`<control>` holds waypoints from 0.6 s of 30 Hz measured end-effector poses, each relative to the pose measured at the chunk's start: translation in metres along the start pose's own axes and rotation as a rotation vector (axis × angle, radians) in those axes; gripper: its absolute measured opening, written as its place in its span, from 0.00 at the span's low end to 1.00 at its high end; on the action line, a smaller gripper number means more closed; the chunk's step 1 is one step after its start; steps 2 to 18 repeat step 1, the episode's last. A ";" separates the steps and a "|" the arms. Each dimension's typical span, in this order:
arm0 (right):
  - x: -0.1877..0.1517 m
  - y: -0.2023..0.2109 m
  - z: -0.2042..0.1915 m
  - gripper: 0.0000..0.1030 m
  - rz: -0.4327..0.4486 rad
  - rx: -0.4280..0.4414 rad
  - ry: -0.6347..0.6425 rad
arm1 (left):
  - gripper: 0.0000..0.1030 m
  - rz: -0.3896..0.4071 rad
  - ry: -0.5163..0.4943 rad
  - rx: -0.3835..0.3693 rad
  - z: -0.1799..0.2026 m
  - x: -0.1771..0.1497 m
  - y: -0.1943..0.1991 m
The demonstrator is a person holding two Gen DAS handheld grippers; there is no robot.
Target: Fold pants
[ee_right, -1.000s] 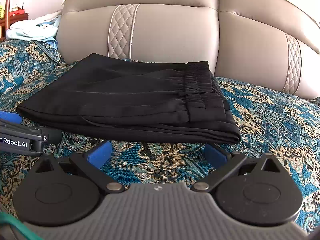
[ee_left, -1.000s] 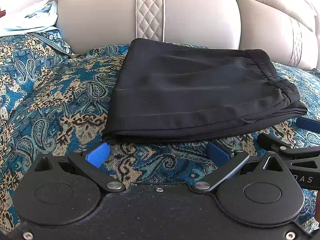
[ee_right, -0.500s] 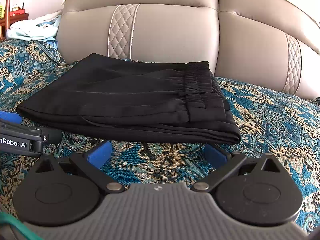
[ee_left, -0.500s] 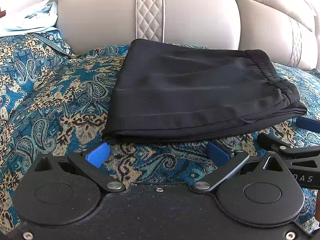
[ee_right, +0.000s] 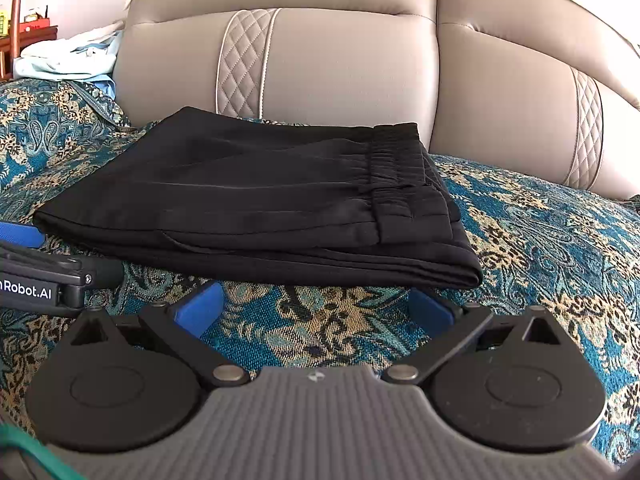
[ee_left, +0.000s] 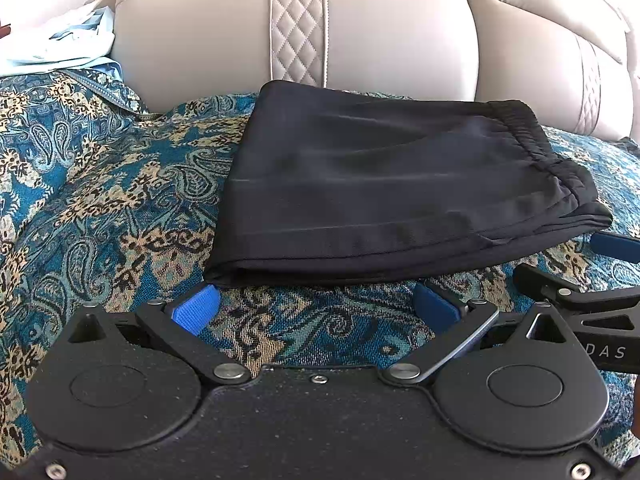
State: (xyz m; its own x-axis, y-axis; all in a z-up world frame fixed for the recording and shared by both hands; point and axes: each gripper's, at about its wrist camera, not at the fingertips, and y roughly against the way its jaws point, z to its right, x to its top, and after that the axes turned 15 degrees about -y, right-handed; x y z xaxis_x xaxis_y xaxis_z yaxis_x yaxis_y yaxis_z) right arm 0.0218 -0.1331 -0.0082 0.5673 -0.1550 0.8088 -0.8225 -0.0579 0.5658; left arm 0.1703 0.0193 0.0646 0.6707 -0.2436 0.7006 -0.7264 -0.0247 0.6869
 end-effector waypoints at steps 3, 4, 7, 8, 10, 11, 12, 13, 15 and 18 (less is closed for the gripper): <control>0.000 0.000 0.000 1.00 0.000 0.000 0.000 | 1.00 -0.001 0.000 0.000 0.000 -0.001 0.000; 0.000 0.000 0.000 1.00 0.000 0.000 0.000 | 1.00 -0.001 0.000 0.000 0.000 -0.001 0.000; 0.000 0.000 0.000 1.00 0.000 0.000 0.000 | 1.00 -0.001 0.000 0.000 0.000 -0.001 0.000; 0.000 0.000 0.000 1.00 0.000 0.000 0.000 | 1.00 -0.001 0.000 0.000 0.000 -0.001 0.000; 0.000 0.000 0.000 1.00 0.000 0.000 0.000 | 1.00 -0.001 0.000 0.000 0.000 -0.001 0.000; 0.000 0.000 0.000 1.00 0.000 0.000 0.000 | 1.00 -0.001 0.000 0.000 0.000 -0.001 0.000; 0.000 0.000 0.000 1.00 0.000 0.000 0.000 | 1.00 -0.001 0.000 0.000 0.000 -0.001 0.000; 0.000 0.000 0.000 1.00 0.000 0.000 0.000 | 1.00 -0.001 0.000 0.000 0.000 -0.001 0.000; 0.000 0.000 0.000 1.00 0.000 0.000 0.000 | 1.00 -0.001 0.000 0.000 0.000 -0.001 0.000; 0.000 0.000 0.000 1.00 0.000 0.000 0.000 | 1.00 -0.001 0.000 0.000 0.000 -0.001 0.000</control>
